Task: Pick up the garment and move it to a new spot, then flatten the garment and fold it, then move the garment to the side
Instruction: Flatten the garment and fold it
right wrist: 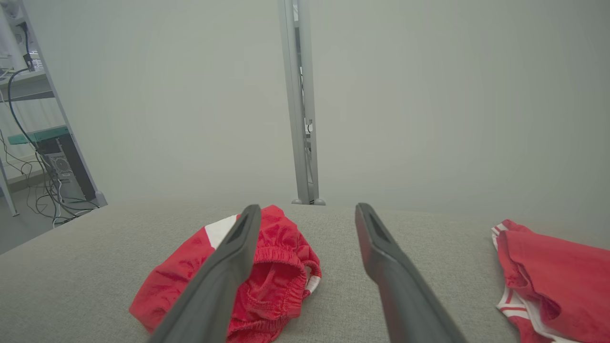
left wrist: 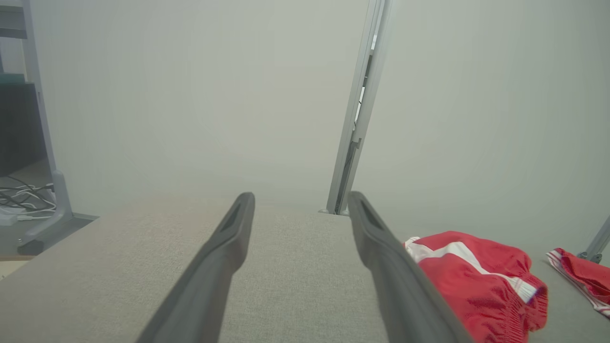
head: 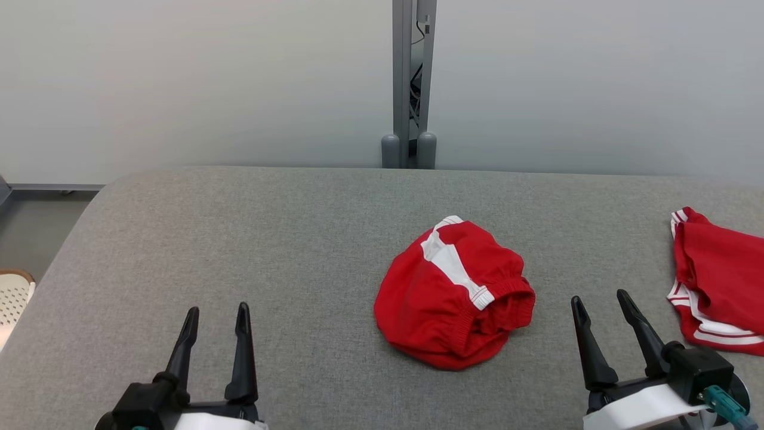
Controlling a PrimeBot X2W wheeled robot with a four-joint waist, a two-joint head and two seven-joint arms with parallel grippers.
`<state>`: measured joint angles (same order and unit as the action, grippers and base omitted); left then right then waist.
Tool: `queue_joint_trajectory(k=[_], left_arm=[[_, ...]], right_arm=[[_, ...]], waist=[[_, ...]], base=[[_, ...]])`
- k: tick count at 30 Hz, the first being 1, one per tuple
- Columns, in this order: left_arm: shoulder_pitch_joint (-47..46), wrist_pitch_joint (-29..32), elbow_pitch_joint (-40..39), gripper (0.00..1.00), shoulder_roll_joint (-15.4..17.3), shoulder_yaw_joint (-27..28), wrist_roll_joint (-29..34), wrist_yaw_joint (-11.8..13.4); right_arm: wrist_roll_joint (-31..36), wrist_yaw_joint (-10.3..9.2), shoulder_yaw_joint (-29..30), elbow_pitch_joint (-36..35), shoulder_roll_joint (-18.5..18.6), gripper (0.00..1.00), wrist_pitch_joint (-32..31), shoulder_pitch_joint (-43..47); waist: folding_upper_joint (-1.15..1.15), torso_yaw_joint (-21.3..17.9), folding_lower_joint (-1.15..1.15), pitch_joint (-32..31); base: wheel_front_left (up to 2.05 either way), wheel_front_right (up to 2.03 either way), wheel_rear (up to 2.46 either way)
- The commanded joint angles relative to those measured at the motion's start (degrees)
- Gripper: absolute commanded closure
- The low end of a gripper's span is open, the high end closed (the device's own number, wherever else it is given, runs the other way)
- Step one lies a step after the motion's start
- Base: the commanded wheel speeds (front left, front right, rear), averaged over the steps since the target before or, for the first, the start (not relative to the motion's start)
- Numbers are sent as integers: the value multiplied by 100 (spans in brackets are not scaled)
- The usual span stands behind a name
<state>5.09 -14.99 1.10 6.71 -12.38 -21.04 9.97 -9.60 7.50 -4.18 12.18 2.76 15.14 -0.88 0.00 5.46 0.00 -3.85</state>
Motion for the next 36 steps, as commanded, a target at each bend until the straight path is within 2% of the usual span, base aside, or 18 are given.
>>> queue_joint_trajectory(k=[1, 13, 23, 36], left_arm=[[109, -23, 5, 0, -6, 88, 113, -46], [256, -23, 322, 0, -288, 583, 766, -486], [245, -23, 455, 0, -353, 664, 1026, -632], [217, -23, 524, 0, -371, 622, 1086, -662]], right_arm=[[34, -2, 1, -31, 30, 0, 2, 51], [169, -2, 47, -129, 30, 0, 2, 184], [154, -2, 42, -113, 30, 0, 2, 193], [188, -2, 35, -138, 30, 0, 2, 206]], waist=[[0, -11, 0, 2], [0, -118, 0, -13], [0, -169, 0, -73], [0, -298, 0, -64]], base=[[0, 0, 0], [0, 0, 0], [0, 0, 0], [0, 0, 0]])
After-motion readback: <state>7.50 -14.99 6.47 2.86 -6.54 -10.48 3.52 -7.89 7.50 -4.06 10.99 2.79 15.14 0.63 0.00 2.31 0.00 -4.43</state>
